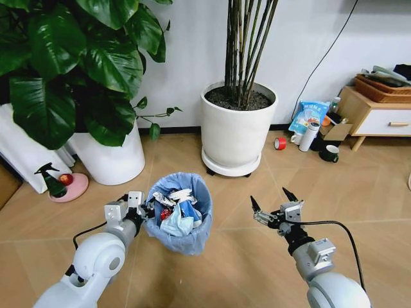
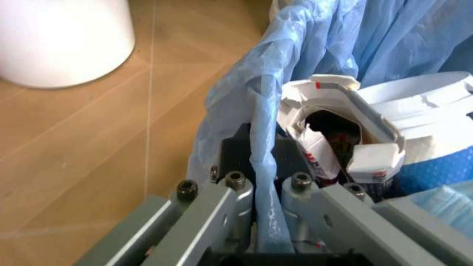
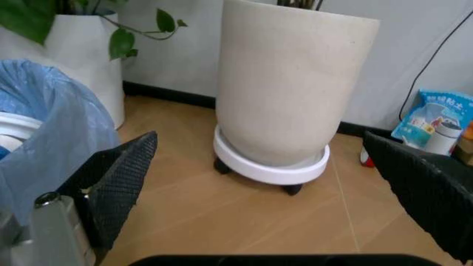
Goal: Pick up the trash bin and place the garbage on the floor into it.
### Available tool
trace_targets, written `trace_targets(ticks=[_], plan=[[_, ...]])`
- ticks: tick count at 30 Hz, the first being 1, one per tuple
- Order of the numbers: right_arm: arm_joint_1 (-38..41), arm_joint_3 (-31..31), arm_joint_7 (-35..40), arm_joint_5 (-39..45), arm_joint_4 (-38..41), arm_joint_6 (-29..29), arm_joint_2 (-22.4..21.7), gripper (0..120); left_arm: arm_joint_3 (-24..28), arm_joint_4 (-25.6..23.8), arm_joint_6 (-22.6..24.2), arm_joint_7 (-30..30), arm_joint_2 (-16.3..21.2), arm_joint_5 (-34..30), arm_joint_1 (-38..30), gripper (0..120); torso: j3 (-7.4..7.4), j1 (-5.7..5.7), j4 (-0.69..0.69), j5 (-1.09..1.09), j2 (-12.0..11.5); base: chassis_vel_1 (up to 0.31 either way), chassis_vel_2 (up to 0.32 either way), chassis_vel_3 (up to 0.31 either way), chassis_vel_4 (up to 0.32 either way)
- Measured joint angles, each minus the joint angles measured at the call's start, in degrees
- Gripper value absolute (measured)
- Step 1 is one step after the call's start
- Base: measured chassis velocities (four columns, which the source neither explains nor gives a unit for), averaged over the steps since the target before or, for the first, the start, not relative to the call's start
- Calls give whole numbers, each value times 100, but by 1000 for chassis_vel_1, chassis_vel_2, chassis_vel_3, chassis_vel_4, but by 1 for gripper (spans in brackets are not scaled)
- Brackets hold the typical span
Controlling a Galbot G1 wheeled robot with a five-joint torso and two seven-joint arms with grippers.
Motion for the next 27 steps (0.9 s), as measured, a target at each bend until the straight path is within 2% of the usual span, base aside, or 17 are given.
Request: trace_targets(ticks=[6, 9, 10, 12, 13, 15, 16, 17, 18, 19, 20, 23, 24, 26, 27], plan=[[-2, 8, 1, 3, 5, 9, -2, 100, -2, -2, -12, 2, -3, 7, 10, 0, 0, 0, 1, -1, 0, 343, -193, -342, 193], [-2, 16, 1, 8, 5, 16, -8, 100, -3, -3, -13, 1, -10, 11, 13, 0, -1, -1, -1, 7, 0, 389, -239, -382, 228], [3, 25, 2, 16, 3, 19, -16, 100, -3, -4, -16, 2, -16, 16, 24, 0, -1, -1, -1, -3, 0, 385, -270, -392, 246], [13, 30, 4, 23, 1, 20, -22, 100, -5, -4, -20, 2, -20, 27, 35, 0, -1, -1, 1, -3, 0, 421, -270, -377, 257], [24, 32, 5, 29, -2, 20, -28, 100, -8, -7, -23, 2, -21, 36, 44, 0, -1, -1, -1, 9, 0, 439, -266, -377, 257], [38, 36, 7, 38, -6, 20, -40, 100, -9, -9, -28, 3, -24, 38, 48, 0, 0, -1, 1, -9, 0, 415, -286, -401, 275], [38, 36, 7, 38, -6, 20, -40, 100, -9, -9, -28, 3, -24, 38, 48, 0, 0, -1, 1, -9, 0, 392, -286, -401, 283], [41, 37, 10, 42, -11, 20, -46, 100, -14, -11, -37, 4, -23, 39, 40, 0, -2, -2, -2, 10, 1, 402, -248, -393, 264], [44, 40, 11, 44, -15, 20, -50, 100, -18, -10, -44, 3, -23, 40, 33, 0, -1, -1, -1, 8, 0, 402, -295, -414, 264], [47, 44, 12, 47, -19, 20, -52, 100, -17, -10, -47, 3, -24, 39, 34, 0, 0, 0, 1, -6, 0, 402, -295, -414, 274], [47, 44, 12, 47, -19, 20, -52, 100, -17, -10, -47, 3, -24, 39, 34, 0, 0, 0, 1, -6, 0, 402, -295, -414, 274], [52, 60, 16, 56, -29, 24, -54, 100, -17, -10, -58, 3, -30, 44, 33, 0, 0, -1, 0, 10, 0, 406, -268, -394, 257], [54, 66, 18, 63, -32, 24, -54, 100, -13, -8, -58, 3, -37, 43, 36, 0, 0, 0, 0, -8, 0, 394, -270, -370, 258], [63, 74, 20, 67, -33, 26, -58, 100, -13, -8, -62, 9, -39, 44, 36, 0, -1, -1, 0, -10, 0, 393, -270, -370, 245], [68, 75, 20, 69, -39, 26, -57, 100, -13, -7, -65, 9, -38, 45, 35, 0, -1, -1, -1, 8, 0, 393, -231, -377, 245]])
